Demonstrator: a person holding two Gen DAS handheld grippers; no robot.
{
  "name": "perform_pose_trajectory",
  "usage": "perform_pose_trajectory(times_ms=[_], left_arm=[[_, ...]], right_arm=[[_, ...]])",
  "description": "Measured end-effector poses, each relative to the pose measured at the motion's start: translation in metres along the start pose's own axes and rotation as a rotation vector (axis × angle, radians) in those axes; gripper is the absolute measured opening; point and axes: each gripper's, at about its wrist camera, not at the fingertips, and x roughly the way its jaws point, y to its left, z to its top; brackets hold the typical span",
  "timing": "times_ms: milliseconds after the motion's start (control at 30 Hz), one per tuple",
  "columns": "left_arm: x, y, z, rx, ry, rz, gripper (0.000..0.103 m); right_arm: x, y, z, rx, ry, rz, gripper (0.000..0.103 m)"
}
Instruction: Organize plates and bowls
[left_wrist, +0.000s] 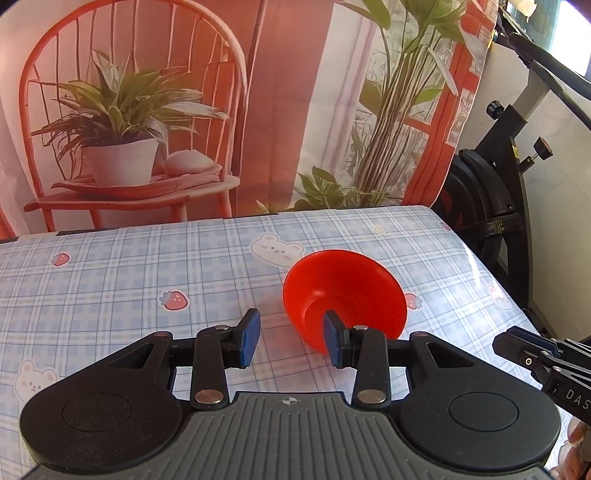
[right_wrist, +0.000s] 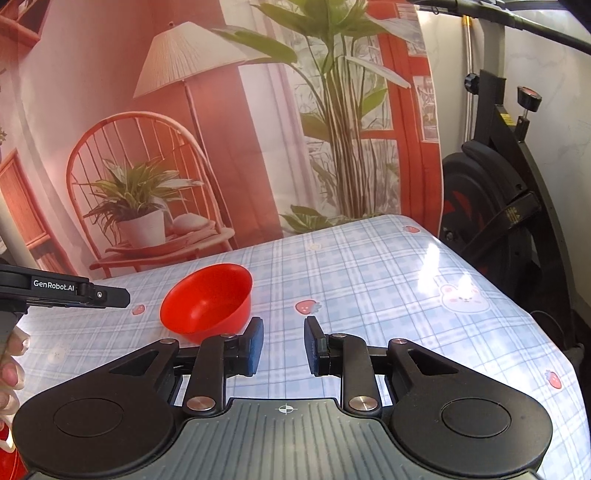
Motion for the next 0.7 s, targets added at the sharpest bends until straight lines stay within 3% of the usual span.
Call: perform_pose_trajectory(times_ms=[367, 700], left_arm=[[0.045, 0.008, 0.008, -0.108, 0.066, -0.041, 0.039], [0.061, 0.009, 0.013, -0.133, 0.077, -0.049, 0.039]], right_arm=[[0.071, 0.007, 0.004, 0.091, -0.009, 0.076, 0.024], [0.106, 0.026, 0.008, 0.059, 0.026, 0.098, 0.025]])
